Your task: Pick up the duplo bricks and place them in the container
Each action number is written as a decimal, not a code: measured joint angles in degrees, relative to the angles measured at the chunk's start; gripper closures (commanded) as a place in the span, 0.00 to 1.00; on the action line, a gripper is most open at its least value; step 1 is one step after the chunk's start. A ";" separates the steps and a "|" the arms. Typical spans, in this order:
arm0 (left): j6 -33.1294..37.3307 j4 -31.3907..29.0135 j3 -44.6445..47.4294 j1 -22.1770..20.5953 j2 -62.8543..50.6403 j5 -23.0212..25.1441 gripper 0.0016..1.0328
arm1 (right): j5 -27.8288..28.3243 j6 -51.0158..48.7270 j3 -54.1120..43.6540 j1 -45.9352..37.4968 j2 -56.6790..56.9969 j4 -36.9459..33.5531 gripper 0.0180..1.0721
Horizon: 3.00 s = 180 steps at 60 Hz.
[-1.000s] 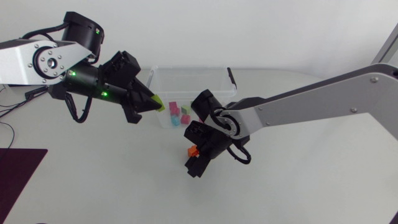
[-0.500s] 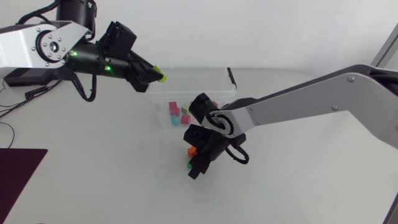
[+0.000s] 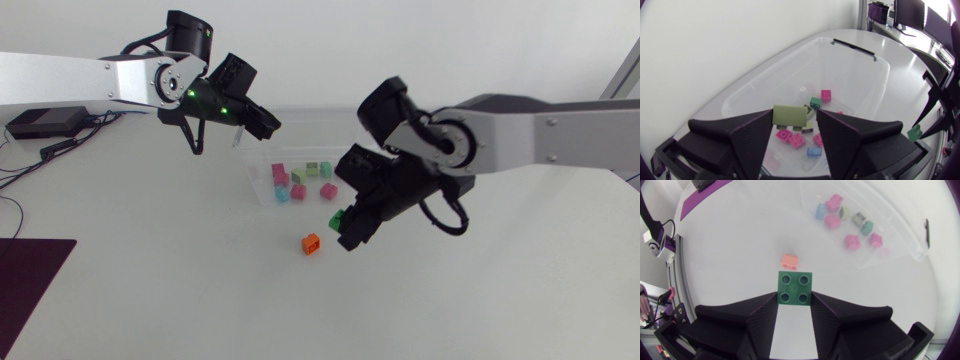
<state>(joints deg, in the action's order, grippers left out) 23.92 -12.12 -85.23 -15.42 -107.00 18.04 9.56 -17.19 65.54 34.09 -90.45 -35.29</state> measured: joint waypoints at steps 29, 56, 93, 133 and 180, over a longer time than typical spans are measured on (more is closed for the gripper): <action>1.66 -4.31 16.28 -6.75 20.83 -3.61 0.04 | 0.94 2.03 14.27 -6.84 -0.81 3.17 0.82; 3.78 1.14 26.97 -15.56 13.18 -9.35 0.04 | 1.11 7.21 29.57 -8.35 -16.83 8.63 0.81; 3.43 3.52 25.27 -20.85 -0.04 -15.41 0.13 | 0.72 10.82 29.64 -10.19 -12.66 9.81 0.07; 1.57 -2.62 22.69 -23.39 -2.03 -15.41 0.96 | 2.86 11.65 -12.83 -13.09 25.62 14.43 0.07; -5.95 -0.33 0.31 -8.55 8.74 -9.81 0.76 | -0.04 10.95 -39.60 -14.32 32.81 24.90 0.07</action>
<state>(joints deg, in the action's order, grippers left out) 17.98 -12.45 -84.93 -23.97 -98.26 8.23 9.52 -6.24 25.93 19.77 -57.65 -10.39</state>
